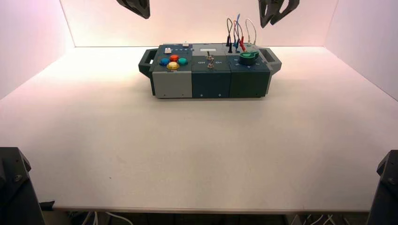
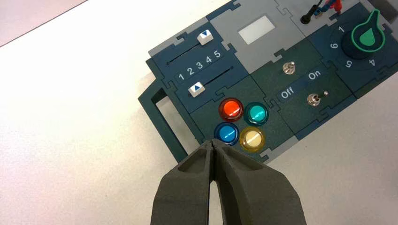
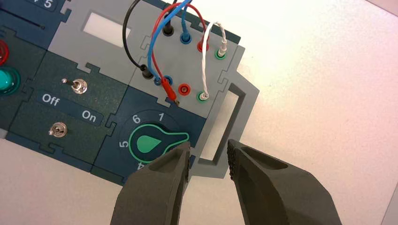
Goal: Move the right gripper to the left.
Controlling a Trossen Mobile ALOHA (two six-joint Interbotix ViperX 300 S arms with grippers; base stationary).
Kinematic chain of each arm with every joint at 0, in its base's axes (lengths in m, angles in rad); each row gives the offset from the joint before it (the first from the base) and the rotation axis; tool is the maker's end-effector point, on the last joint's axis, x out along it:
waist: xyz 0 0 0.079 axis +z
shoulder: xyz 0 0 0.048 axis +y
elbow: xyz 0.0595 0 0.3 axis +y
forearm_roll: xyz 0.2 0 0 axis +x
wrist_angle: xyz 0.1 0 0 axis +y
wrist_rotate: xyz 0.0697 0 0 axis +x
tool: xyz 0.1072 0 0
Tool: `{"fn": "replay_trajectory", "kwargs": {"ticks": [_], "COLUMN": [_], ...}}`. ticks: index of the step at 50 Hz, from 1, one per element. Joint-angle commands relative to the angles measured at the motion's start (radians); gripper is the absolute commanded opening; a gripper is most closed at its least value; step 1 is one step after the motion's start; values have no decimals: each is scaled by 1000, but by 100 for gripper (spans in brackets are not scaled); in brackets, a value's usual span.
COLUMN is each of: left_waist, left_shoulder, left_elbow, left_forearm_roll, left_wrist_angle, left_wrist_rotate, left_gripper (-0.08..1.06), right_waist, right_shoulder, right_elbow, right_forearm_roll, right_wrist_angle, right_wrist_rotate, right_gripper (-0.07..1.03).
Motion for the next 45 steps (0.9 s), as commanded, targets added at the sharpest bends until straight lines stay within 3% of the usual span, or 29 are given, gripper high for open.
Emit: {"fn": "replay_trajectory", "kwargs": {"ticks": [1, 30, 40, 41, 45], "left_waist": [0, -5, -5, -5, -3], "left_shoulder": [-32, -48, -49, -54, -57], "left_elbow": [-12, -9, -8, -9, -9], "left_forearm_roll": [-2, 0, -2, -2, -2], "left_wrist_angle": [-6, -8, -8, -8, -6], "left_wrist_rotate": [0, 0, 0, 0, -2], "left_gripper": [-3, -3, -3, -3, -3], "right_waist": [-5, 2, 29, 77, 121], "right_shoulder": [-41, -38, -38, -31, -18], "right_elbow": [-9, -9, -26, -48, -72], "right_forearm_roll": [-2, 8, 20, 18, 11], "right_wrist_angle": [-2, 8, 43, 60, 69], "right_wrist_rotate": [0, 6, 38, 61, 87], "right_gripper": [44, 43, 43, 43, 41]}}
